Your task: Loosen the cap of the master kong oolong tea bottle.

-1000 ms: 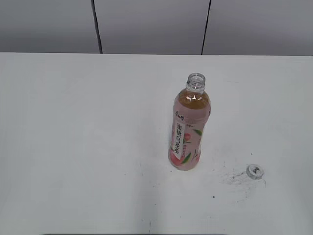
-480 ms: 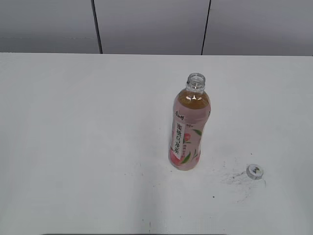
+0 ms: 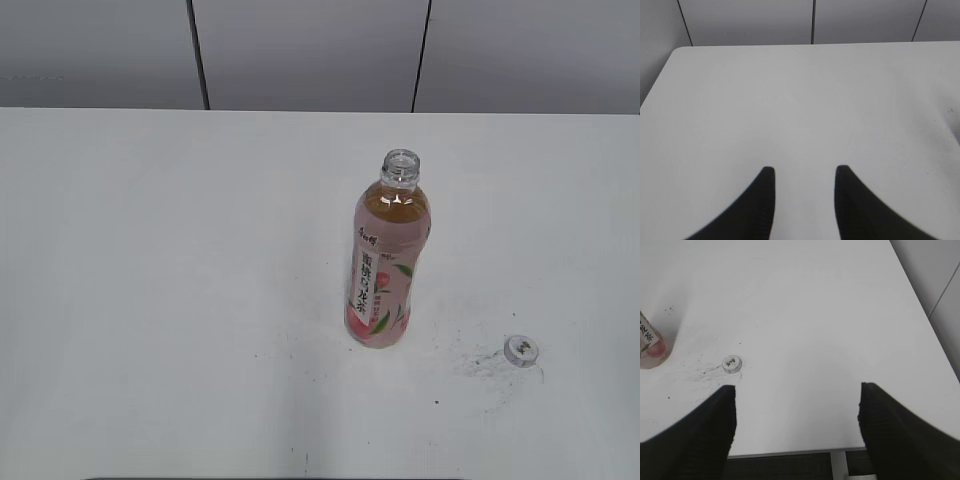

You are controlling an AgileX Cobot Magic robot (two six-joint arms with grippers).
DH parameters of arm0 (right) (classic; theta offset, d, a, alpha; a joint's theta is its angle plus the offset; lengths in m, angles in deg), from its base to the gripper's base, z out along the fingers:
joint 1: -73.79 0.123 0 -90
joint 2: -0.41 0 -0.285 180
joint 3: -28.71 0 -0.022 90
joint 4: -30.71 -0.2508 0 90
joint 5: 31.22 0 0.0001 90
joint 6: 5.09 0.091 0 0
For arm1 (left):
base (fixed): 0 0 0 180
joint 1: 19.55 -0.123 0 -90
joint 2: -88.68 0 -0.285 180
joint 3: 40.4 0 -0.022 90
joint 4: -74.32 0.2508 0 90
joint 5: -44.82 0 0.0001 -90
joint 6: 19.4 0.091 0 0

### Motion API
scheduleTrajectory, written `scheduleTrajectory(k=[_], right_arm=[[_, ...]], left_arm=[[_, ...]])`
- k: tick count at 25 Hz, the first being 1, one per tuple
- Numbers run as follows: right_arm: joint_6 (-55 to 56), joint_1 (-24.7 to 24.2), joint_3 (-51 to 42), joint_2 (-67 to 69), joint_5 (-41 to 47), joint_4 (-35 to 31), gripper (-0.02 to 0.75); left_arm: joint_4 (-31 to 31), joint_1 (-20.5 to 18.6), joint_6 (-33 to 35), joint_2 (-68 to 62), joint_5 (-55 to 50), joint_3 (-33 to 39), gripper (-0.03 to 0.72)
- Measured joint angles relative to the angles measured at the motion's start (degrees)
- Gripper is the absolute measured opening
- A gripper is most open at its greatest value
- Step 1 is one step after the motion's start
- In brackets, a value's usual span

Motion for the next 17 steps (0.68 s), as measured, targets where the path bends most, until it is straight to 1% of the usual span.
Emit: scheduleTrajectory(k=[17], right_arm=[[0.1, 0.0, 0.0, 0.0, 0.0, 0.1, 0.573]], left_arm=[[-0.1, 0.0, 0.0, 0.0, 0.0, 0.0, 0.245]])
